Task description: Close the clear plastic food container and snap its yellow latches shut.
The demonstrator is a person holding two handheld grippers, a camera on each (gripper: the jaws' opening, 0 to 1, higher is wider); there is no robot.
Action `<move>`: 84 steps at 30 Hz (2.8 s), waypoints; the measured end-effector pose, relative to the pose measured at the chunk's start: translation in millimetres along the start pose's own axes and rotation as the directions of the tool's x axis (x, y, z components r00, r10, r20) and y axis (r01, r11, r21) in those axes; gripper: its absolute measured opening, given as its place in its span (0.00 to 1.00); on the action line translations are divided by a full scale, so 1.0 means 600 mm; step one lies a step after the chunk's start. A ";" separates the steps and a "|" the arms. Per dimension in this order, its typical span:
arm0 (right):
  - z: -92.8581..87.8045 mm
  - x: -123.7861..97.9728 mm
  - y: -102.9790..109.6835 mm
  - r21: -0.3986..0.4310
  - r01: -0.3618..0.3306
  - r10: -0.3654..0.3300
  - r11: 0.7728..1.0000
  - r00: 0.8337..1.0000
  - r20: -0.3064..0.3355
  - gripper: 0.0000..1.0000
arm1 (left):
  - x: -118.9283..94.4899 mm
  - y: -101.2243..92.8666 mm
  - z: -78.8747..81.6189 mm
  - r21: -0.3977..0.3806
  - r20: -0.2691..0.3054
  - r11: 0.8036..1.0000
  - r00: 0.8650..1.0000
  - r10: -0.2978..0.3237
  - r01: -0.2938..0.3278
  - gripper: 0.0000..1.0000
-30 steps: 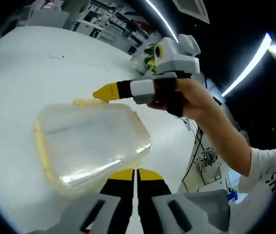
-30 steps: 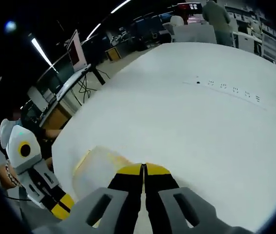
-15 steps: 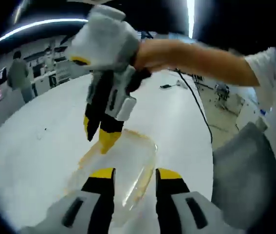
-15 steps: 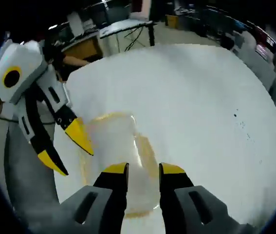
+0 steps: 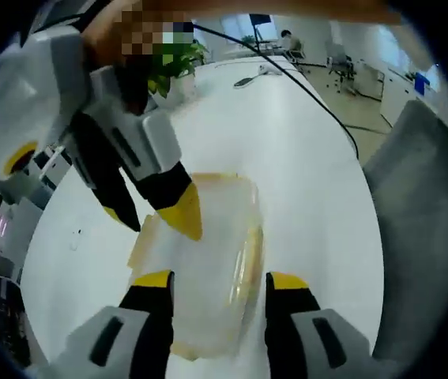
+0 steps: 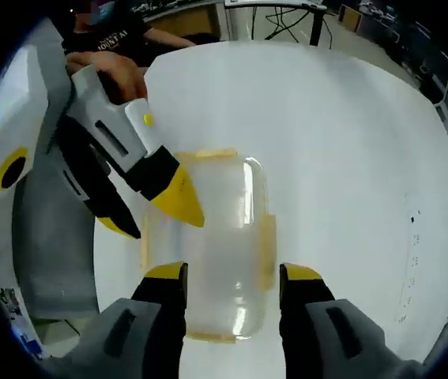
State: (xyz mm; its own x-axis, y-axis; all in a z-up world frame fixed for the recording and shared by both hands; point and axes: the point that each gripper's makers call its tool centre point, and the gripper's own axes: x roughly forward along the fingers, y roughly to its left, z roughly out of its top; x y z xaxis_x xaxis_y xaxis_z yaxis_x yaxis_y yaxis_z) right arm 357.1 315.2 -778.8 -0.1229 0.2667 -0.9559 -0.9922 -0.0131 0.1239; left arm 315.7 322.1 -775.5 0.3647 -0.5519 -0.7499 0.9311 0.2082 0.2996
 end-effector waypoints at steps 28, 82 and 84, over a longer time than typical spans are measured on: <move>-0.006 0.009 0.003 0.013 -0.086 0.086 0.996 0.995 -0.048 0.41 | 0.009 -0.003 0.003 0.003 0.025 1.000 0.999 0.027 -0.027 0.36; 0.005 0.019 0.000 0.037 -0.191 0.194 0.981 0.977 -0.087 0.39 | 0.016 -0.003 0.004 0.117 -0.009 0.990 0.997 0.078 -0.076 0.33; 0.006 0.020 0.001 0.031 -0.193 0.195 0.981 0.977 -0.088 0.38 | 0.017 -0.004 0.004 0.119 -0.012 0.990 0.996 0.083 -0.081 0.33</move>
State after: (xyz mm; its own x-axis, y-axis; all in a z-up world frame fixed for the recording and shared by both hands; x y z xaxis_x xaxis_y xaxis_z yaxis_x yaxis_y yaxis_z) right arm 355.2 321.6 -789.0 -0.3152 0.1728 -0.9331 -0.9487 -0.0341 0.3142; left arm 317.4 314.0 -782.2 0.4407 -0.5234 -0.7293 0.8908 0.1549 0.4271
